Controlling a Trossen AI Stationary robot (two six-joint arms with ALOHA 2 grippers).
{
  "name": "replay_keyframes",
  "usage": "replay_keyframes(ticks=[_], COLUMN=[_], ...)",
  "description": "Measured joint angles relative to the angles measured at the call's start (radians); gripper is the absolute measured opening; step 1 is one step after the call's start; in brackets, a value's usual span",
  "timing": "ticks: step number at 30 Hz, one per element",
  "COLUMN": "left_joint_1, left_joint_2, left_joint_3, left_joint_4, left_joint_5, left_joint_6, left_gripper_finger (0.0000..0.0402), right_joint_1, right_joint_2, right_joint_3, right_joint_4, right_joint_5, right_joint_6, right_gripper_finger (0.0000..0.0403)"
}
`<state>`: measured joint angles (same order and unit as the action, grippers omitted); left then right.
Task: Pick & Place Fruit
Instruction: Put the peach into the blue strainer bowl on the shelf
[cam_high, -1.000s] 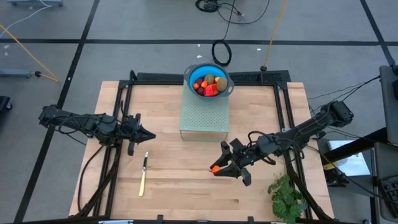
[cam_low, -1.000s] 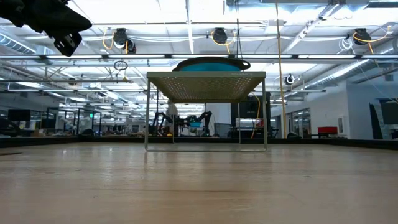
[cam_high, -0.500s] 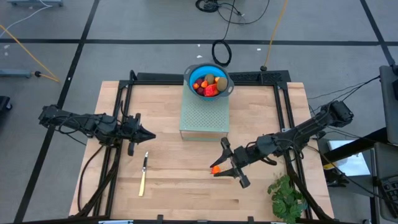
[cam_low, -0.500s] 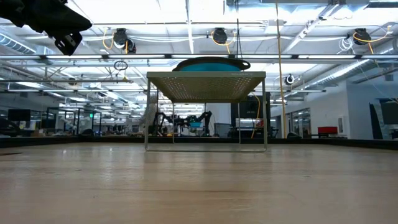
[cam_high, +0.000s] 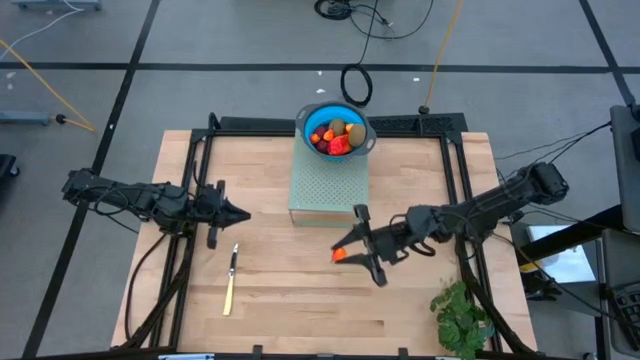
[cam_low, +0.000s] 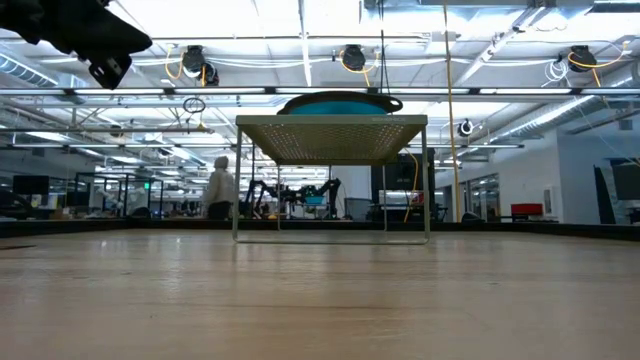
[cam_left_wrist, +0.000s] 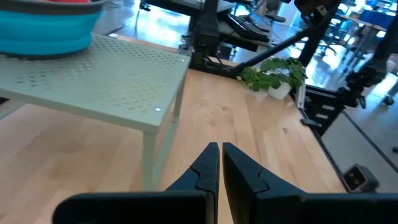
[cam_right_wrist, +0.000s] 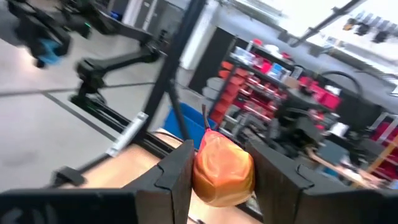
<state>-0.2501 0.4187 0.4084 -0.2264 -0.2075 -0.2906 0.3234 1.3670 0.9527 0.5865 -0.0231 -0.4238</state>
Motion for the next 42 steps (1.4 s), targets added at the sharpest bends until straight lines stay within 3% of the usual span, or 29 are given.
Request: replay_keyframes(ticks=[11, 18, 23, 28, 42], left_joint_1=[0.0, 0.0, 0.0, 0.0, 0.0], left_joint_2=[0.0, 0.0, 0.0, 0.0, 0.0], left_joint_3=[0.0, 0.0, 0.0, 0.0, 0.0], left_joint_4=[0.0, 0.0, 0.0, 0.0, 0.0], left_joint_5=[-0.136, -0.192, -0.218, -0.257, -0.292], left_joint_6=[-0.006, -0.006, -0.006, -0.028, -0.071], left_gripper_finger=[0.0019, 0.0019, 0.0019, 0.0019, 0.0019], right_joint_1=[-0.198, -0.325, -0.415, -0.506, -0.69], right_joint_2=[0.0, 0.0, 0.0, 0.0, -0.001], right_joint_3=[0.0, 0.0, 0.0, 0.0, 0.016], right_joint_4=[0.0, 0.0, 0.0, 0.021, -0.008], right_joint_5=[0.01, 0.153, 0.183, 0.18, 0.175], right_joint_6=[-0.126, -0.297, -0.408, -0.328, 0.116], right_gripper_finger=[0.0134, 0.0134, 0.0134, 0.0134, 0.0134])
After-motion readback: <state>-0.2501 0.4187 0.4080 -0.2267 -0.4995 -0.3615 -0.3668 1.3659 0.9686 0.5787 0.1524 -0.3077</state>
